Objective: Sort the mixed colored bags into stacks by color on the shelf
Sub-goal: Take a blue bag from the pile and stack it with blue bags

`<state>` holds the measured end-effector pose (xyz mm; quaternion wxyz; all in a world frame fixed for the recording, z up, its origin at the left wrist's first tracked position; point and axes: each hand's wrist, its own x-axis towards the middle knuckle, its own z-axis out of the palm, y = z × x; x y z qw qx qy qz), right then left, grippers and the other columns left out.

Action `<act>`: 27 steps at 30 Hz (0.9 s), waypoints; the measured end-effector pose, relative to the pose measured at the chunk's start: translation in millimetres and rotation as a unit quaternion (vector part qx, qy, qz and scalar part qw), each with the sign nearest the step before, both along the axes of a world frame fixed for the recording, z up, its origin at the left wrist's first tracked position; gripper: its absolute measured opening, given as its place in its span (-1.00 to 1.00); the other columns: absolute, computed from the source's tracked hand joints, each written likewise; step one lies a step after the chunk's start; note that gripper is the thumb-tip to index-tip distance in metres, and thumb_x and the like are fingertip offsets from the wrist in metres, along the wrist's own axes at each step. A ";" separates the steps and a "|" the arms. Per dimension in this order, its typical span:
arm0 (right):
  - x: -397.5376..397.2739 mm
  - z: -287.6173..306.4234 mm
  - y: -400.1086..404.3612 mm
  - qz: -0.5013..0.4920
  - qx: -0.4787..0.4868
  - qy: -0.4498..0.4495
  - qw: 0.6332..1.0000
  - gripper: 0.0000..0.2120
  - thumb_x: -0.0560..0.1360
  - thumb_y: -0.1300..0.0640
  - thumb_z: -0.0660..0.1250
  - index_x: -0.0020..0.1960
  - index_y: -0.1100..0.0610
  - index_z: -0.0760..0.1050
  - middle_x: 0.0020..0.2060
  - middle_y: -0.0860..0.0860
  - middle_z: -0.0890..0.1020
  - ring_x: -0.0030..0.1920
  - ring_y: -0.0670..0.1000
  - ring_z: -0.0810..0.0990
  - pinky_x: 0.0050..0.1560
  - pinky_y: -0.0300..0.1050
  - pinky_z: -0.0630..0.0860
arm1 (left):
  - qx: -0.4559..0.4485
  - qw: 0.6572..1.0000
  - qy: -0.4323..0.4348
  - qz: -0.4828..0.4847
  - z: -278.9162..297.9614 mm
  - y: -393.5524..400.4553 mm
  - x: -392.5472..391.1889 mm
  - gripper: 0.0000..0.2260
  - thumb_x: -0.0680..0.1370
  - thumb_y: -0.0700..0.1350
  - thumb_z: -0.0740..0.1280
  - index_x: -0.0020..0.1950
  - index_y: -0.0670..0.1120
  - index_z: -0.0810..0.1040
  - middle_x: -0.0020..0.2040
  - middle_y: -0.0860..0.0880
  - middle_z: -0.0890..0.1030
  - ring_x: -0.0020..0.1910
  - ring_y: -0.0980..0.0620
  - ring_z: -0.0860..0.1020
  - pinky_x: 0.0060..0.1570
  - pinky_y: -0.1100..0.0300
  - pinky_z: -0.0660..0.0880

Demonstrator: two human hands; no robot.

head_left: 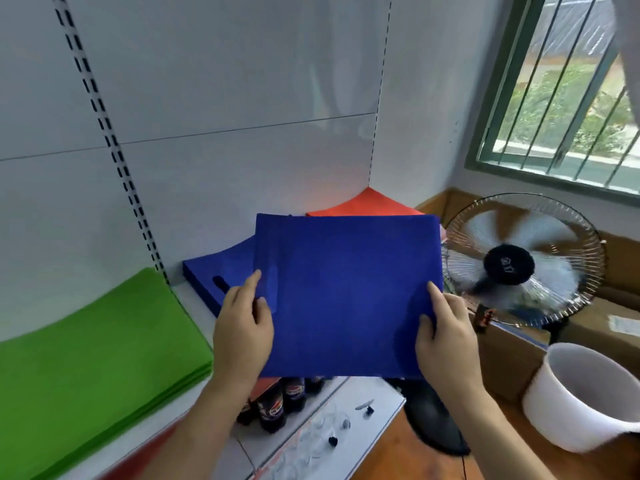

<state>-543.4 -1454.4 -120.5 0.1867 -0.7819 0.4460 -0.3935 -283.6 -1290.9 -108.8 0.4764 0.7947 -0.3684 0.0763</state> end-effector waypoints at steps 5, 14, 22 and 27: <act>57.8 12.5 -62.4 0.060 -0.011 0.012 0.998 -0.44 0.63 0.30 0.27 0.61 0.09 0.34 0.40 -0.01 0.44 0.30 0.06 0.48 0.23 0.01 0.50 | -0.018 0.999 0.010 0.050 -0.8 -31.2 33.6 -0.59 0.68 -0.18 0.33 0.54 -0.06 0.46 0.04 0.02 0.52 -0.16 0.18 0.52 -0.19 0.35 0.36; 154.2 13.0 -139.3 0.171 0.008 0.022 0.985 -0.45 0.62 0.30 0.24 0.59 0.05 0.38 0.34 -0.06 0.48 0.10 -0.08 0.46 0.12 -0.15 0.38 | 0.007 0.985 0.026 0.173 -3.0 -44.9 73.0 -0.58 0.67 -0.11 0.34 0.55 0.01 0.45 0.15 0.06 0.59 -0.10 0.13 0.53 -0.05 0.17 0.47; 232.8 12.5 -188.2 0.310 0.019 0.105 0.945 -0.45 0.60 0.27 0.30 0.58 0.08 0.41 0.23 -0.04 0.47 0.00 -0.03 0.45 0.05 -0.13 0.38 | 0.079 0.949 0.043 0.301 -8.0 -45.2 76.7 -0.60 0.68 -0.15 0.31 0.53 -0.05 0.47 0.40 -0.02 0.59 0.26 -0.02 0.60 0.16 0.10 0.54; 251.4 4.2 -200.5 0.373 0.033 0.160 0.913 -0.47 0.62 0.22 0.29 0.59 0.14 0.38 0.31 0.05 0.49 0.17 0.10 0.55 0.17 -0.03 0.50 | 0.176 0.916 0.036 0.359 -9.9 -49.5 72.5 -0.62 0.66 -0.19 0.30 0.49 -0.12 0.51 0.35 -0.10 0.62 0.26 -0.12 0.60 0.22 -0.01 0.54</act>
